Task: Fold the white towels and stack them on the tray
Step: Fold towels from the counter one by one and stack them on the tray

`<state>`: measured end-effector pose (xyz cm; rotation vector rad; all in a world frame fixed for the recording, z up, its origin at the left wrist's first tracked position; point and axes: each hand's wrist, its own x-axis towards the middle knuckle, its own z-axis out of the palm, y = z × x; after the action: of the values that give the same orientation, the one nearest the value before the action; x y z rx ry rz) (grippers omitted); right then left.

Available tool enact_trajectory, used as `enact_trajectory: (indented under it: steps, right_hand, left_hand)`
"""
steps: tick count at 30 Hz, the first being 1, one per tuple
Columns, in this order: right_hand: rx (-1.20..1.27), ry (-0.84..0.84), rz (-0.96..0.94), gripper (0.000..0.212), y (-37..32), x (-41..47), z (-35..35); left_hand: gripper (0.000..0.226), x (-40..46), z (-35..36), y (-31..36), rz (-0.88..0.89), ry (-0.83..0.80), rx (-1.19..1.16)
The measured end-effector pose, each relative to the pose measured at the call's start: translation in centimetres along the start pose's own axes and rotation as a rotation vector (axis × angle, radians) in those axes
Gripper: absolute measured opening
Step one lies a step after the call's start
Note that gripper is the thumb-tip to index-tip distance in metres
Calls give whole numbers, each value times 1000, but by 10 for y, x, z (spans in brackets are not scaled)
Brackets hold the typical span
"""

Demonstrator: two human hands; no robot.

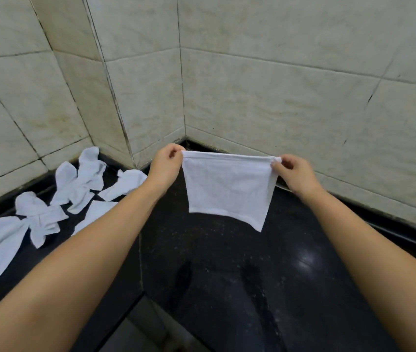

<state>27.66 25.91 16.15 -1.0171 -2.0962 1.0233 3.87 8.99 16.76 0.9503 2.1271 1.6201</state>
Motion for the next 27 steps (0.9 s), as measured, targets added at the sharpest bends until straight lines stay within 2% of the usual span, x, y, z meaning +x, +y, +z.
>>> enact_trajectory:
  steps: [3,5,7,11,16,20,21,24,27]
  right_hand:
    - [22,-60,-23,28,0,-16,-7]
    - [-34,-143,-20,14,11,-40,-9]
    - [-94,-238,-3,11,31,-70,-5]
    - [-173,-426,117,9,86,-135,11]
    - [-201,-624,295,12,133,-179,28]
    - [-166,-542,350,30,134,-150,30]
    - [-150,-498,370,30,133,-139,32]
    - [-166,-357,441,10,133,-108,42]
    - [-240,-298,476,9,134,-87,59]
  left_hand:
    - [25,-17,-3,-1,21,-42,-34]
    - [26,-40,-3,-15,-21,-116,-20]
    - [22,-69,-2,-36,-80,-216,34]
    - [30,-125,5,-84,-213,-384,135]
    - [19,-159,10,-130,-373,-591,261]
    - [14,-140,22,-140,-338,-556,348]
    - [14,-131,28,-141,-306,-512,393]
    - [9,-105,49,-147,-240,-394,489]
    - [11,-88,67,-156,-229,-376,542]
